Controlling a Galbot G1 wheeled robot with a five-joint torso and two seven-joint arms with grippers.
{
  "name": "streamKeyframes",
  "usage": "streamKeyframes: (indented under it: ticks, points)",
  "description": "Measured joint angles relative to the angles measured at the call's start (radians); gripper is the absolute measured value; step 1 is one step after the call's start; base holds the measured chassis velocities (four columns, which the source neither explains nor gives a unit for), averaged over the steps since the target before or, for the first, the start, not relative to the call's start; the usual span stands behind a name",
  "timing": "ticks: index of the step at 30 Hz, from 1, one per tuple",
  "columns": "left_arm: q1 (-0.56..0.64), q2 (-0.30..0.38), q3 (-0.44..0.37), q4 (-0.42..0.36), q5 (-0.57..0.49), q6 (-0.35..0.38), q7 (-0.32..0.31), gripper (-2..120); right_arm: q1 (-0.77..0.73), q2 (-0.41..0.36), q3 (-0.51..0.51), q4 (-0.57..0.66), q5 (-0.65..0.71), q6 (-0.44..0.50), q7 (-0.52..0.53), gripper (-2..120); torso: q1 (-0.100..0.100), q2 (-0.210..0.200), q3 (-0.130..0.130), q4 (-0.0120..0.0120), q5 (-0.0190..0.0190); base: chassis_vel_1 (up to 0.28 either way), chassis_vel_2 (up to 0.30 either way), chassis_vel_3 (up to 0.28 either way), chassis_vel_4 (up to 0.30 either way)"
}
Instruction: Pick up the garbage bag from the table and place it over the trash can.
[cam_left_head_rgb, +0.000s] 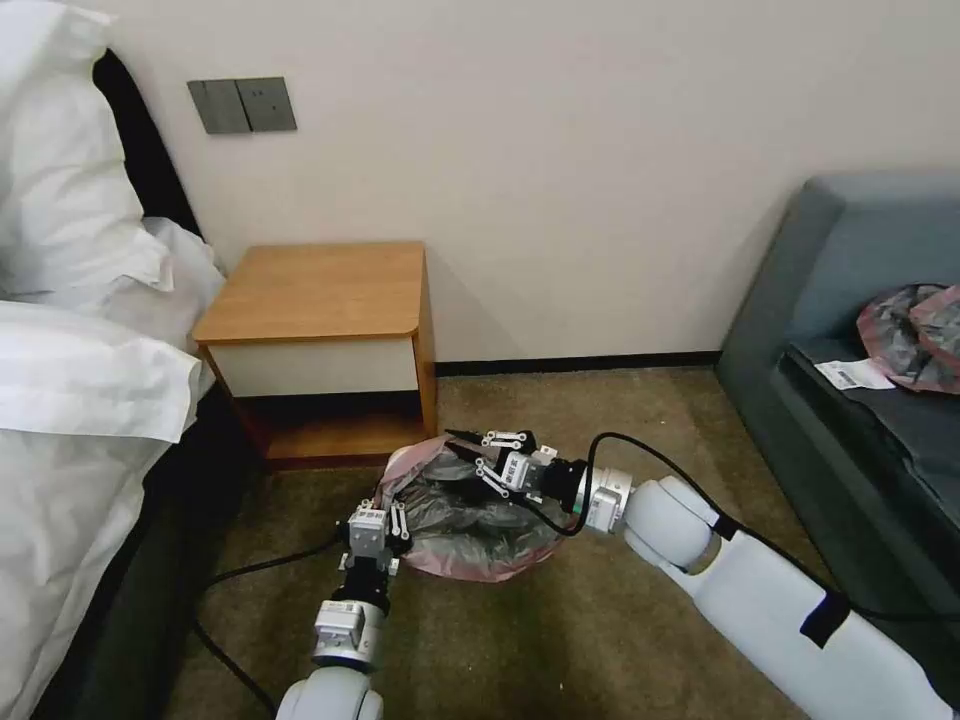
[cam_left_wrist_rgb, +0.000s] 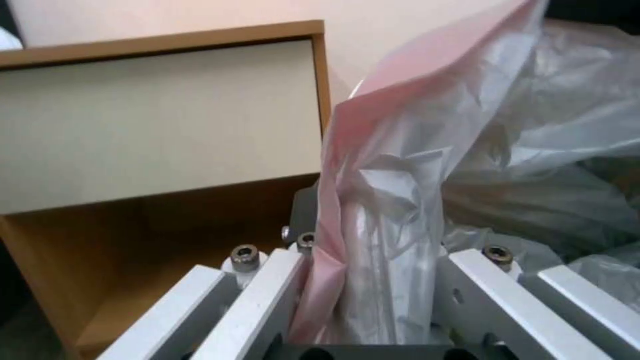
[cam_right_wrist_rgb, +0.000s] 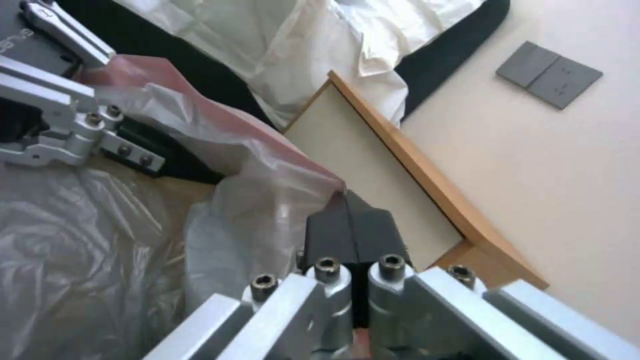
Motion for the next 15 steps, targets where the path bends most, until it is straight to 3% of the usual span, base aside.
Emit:
streamKeyframes:
  ticks: [15]
  points:
    - [0.009, 0.002, -0.001, 0.002, 0.019, -0.057, 0.026, 7, 0.032, 0.010, -0.026, -0.023, 0.068, -0.027, 0.043, 0, 0.000, 0.000, 0.000, 0.0000, 0.0000, 0.000, 0.000, 0.000, 0.000]
